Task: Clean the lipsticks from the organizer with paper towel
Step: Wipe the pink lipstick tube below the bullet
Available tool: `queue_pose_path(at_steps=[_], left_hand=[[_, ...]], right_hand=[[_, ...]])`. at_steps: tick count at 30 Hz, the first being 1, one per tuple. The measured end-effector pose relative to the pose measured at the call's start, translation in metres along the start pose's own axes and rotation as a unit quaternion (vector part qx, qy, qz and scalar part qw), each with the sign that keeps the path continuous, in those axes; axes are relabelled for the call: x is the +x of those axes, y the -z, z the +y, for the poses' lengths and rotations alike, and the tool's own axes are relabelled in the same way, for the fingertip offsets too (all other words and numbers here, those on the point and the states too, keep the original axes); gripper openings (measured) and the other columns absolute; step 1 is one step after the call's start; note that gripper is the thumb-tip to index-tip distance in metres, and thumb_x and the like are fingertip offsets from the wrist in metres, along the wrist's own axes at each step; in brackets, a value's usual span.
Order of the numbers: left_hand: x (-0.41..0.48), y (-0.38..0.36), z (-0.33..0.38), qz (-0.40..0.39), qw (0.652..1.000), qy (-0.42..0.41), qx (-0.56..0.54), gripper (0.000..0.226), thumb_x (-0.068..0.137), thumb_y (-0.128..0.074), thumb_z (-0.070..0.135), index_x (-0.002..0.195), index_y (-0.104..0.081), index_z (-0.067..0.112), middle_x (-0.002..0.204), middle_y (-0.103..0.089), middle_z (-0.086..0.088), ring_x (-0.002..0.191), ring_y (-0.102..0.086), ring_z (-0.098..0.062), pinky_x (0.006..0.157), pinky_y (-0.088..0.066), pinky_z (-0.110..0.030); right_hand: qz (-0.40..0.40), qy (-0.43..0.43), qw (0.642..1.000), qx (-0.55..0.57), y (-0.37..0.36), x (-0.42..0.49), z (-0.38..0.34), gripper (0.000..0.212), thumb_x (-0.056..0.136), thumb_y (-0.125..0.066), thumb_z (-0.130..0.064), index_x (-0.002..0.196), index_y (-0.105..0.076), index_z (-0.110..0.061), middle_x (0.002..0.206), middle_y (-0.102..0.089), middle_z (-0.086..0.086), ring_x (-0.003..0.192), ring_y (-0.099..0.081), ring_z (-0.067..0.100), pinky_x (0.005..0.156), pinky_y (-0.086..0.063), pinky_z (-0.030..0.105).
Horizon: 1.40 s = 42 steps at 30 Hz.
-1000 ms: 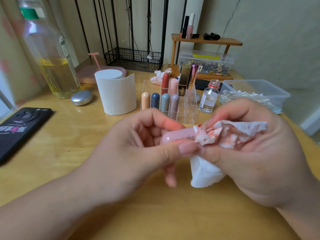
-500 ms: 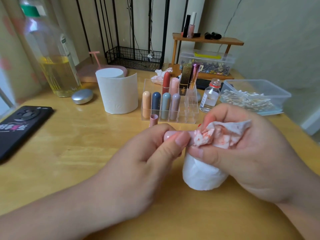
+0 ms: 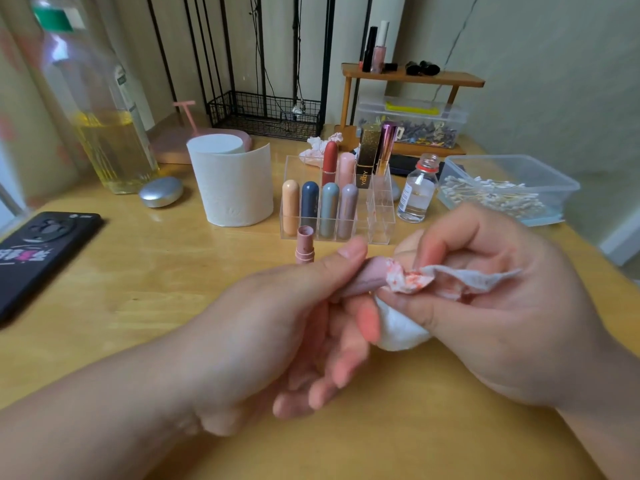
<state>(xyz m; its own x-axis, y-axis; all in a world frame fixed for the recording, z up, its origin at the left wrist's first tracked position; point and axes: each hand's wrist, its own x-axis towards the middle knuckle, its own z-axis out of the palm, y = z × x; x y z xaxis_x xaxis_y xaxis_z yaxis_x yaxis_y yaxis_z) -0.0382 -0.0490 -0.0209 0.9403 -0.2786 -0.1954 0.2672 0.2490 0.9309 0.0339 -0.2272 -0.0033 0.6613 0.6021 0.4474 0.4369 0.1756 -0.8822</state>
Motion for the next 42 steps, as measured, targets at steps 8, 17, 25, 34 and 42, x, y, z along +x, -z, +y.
queue_pose_path(at_steps=[8,17,25,34,42], left_hand=[[-0.002,0.007,-0.013,0.181,0.819,-0.265,0.475,0.030,0.097,-0.040,0.056,0.088,-0.052,0.030,0.068,-0.051,0.013,0.056,-0.047,-0.009,0.051,-0.040,-0.026],[0.000,0.011,-0.021,0.144,0.944,-0.172,0.242,0.062,0.086,-0.051,0.072,0.081,-0.063,0.011,0.065,-0.058,-0.008,0.053,-0.052,-0.024,0.053,-0.046,-0.039],[-0.004,-0.006,-0.007,-0.004,0.996,-0.055,-0.066,0.040,0.094,-0.051,0.047,0.080,-0.052,0.009,0.057,-0.031,-0.006,0.041,-0.030,-0.016,0.034,-0.034,-0.019],[-0.009,0.004,-0.012,0.232,0.738,-0.327,0.542,0.015,0.097,-0.048,0.046,0.106,-0.051,0.033,0.082,-0.058,0.018,0.068,-0.054,-0.008,0.059,-0.046,-0.031],[-0.001,0.001,-0.008,0.123,0.975,-0.132,0.133,0.058,0.084,-0.058,0.061,0.103,-0.064,0.007,0.061,-0.054,-0.010,0.044,-0.049,-0.025,0.042,-0.043,-0.030]], right_hand=[[-0.058,-0.120,0.991,0.032,0.012,0.007,0.005,0.030,0.061,-0.088,-0.026,0.078,-0.064,-0.026,0.082,-0.071,0.011,0.077,-0.066,0.030,0.068,-0.053,0.046],[-0.046,-0.043,0.998,0.025,0.008,0.004,0.005,0.026,0.074,-0.082,-0.031,0.076,-0.057,-0.024,0.077,-0.066,0.024,0.063,-0.059,0.041,0.061,-0.047,0.039],[-0.066,-0.067,0.995,0.013,0.006,0.003,0.003,0.024,0.079,-0.073,-0.004,0.078,-0.056,-0.022,0.074,-0.069,0.005,0.071,-0.066,0.015,0.062,-0.050,0.028],[-0.106,-0.143,0.971,0.163,0.023,0.010,0.007,0.037,0.068,-0.087,-0.019,0.094,-0.061,-0.019,0.090,-0.057,0.025,0.087,-0.050,0.028,0.076,-0.038,0.042],[-0.045,-0.100,0.993,0.046,0.014,0.009,0.008,0.035,0.068,-0.086,-0.041,0.088,-0.061,-0.028,0.082,-0.055,0.024,0.075,-0.048,0.030,0.070,-0.038,0.046]])
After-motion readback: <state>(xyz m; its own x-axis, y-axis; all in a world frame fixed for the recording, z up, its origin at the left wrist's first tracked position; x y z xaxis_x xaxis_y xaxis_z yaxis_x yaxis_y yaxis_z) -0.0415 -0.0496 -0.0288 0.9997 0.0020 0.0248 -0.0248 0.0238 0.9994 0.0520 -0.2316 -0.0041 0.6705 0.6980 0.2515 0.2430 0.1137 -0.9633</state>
